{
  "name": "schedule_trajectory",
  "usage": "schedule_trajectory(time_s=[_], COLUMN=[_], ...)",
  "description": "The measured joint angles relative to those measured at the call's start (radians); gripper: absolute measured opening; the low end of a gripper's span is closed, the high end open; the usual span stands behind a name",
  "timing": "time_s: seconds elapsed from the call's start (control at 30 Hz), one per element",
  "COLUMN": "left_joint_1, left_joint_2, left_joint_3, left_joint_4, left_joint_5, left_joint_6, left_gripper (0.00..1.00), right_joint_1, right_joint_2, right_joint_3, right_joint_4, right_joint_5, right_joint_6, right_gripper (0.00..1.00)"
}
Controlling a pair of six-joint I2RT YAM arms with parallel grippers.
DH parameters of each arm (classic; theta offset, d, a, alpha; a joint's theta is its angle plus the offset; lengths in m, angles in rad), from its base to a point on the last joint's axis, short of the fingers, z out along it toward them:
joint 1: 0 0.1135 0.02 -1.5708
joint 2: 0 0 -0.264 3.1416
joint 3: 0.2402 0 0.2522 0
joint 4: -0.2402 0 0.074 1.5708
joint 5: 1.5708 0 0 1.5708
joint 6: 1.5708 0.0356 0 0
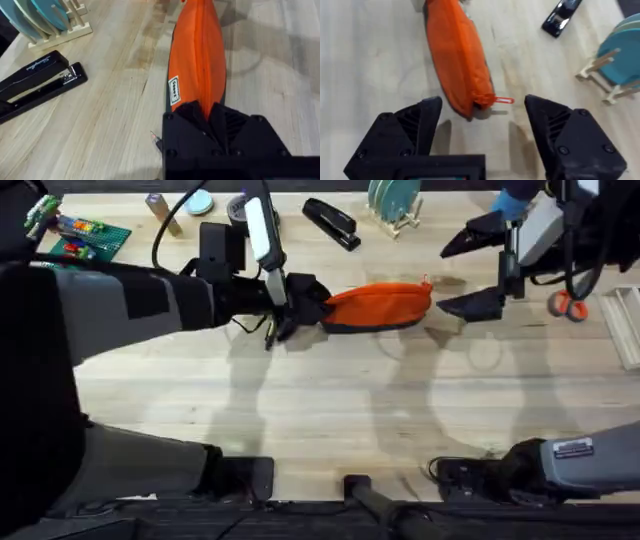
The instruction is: Unzip the bag, pick up the pens from the table one at a time and place them inside, then zip the bag closed.
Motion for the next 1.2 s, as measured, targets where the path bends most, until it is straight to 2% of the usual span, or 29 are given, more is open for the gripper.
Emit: schedule_trajectory(time_s=[0.23, 0.43, 0.67, 0.97, 1.2], left_joint_1=[0.0, 0.0, 0.0, 0.0, 0.0], left_joint_2=[0.0, 0.0, 0.0, 0.0, 0.0], left_joint_3=[0.0, 0.0, 0.0, 0.0, 0.0], left_joint_4=[0.0, 0.0, 0.0, 0.0, 0.0], left_joint_5=[0.0, 0.0, 0.0, -0.003, -0.003], left_joint_6=[0.0, 0.0, 0.0, 0.0, 0.0], left_gripper=[0.042, 0.042, 0.042, 0.042, 0.041], right_joint_1=[0.0, 0.0, 0.0, 0.0, 0.0], right_joint_2=[0.0, 0.0, 0.0, 0.0, 0.0], right_joint_3=[0.0, 0.039, 0.129, 0.185, 0.185], right_joint_4=[-0.035, -0.021, 0.034, 0.051, 0.058], right_joint_5=[-0.004, -0.039, -0.072, -0.08, -0.083], right_joint_6=[0.041, 0.205, 0.548, 1.114, 1.341], right_gripper=[0.996, 0.996, 0.996, 0.996, 0.996])
